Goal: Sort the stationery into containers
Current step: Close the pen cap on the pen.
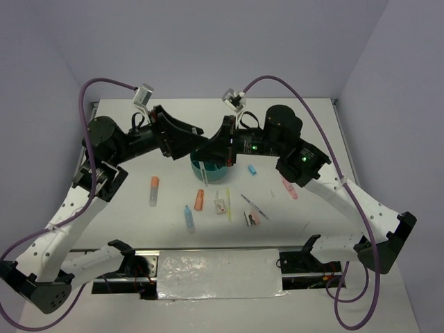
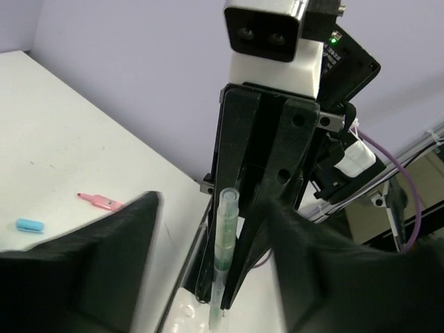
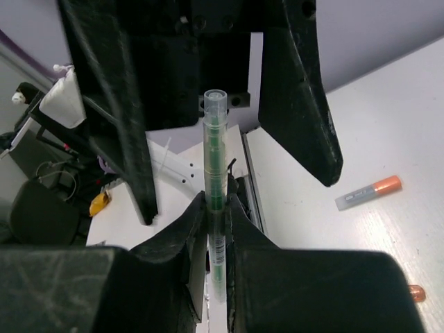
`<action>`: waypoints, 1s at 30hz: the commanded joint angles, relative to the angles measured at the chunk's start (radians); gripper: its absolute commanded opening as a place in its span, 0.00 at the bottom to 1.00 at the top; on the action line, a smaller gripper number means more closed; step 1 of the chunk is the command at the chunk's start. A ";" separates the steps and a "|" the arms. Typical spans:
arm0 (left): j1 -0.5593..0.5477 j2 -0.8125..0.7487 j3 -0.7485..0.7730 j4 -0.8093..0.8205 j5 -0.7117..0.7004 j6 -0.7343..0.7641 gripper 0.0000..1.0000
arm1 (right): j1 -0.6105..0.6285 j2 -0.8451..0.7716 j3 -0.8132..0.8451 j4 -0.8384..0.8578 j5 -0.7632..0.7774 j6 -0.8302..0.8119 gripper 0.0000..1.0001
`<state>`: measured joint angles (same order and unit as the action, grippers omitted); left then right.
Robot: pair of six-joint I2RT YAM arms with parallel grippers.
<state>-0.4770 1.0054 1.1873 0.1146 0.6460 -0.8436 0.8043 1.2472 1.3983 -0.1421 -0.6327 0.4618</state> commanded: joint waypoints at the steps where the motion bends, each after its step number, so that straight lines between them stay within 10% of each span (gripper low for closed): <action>1: -0.005 0.004 0.089 -0.029 -0.014 0.057 0.82 | 0.007 -0.022 0.007 0.038 -0.030 -0.015 0.00; 8: -0.003 0.010 0.162 -0.144 -0.074 0.109 0.84 | 0.007 -0.038 -0.010 0.021 -0.030 -0.025 0.00; 18: -0.005 0.015 0.130 -0.130 -0.048 0.075 0.50 | 0.007 -0.040 0.007 -0.008 -0.032 -0.040 0.00; 24: -0.005 0.021 0.127 -0.141 -0.020 0.058 0.07 | 0.007 -0.020 0.050 -0.037 -0.024 -0.060 0.00; 30: -0.014 -0.002 0.022 -0.171 0.015 0.029 0.00 | -0.002 0.076 0.269 -0.122 -0.013 -0.121 0.00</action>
<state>-0.4778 1.0100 1.2720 -0.0086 0.5941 -0.7963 0.8043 1.2976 1.5112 -0.3305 -0.6521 0.3893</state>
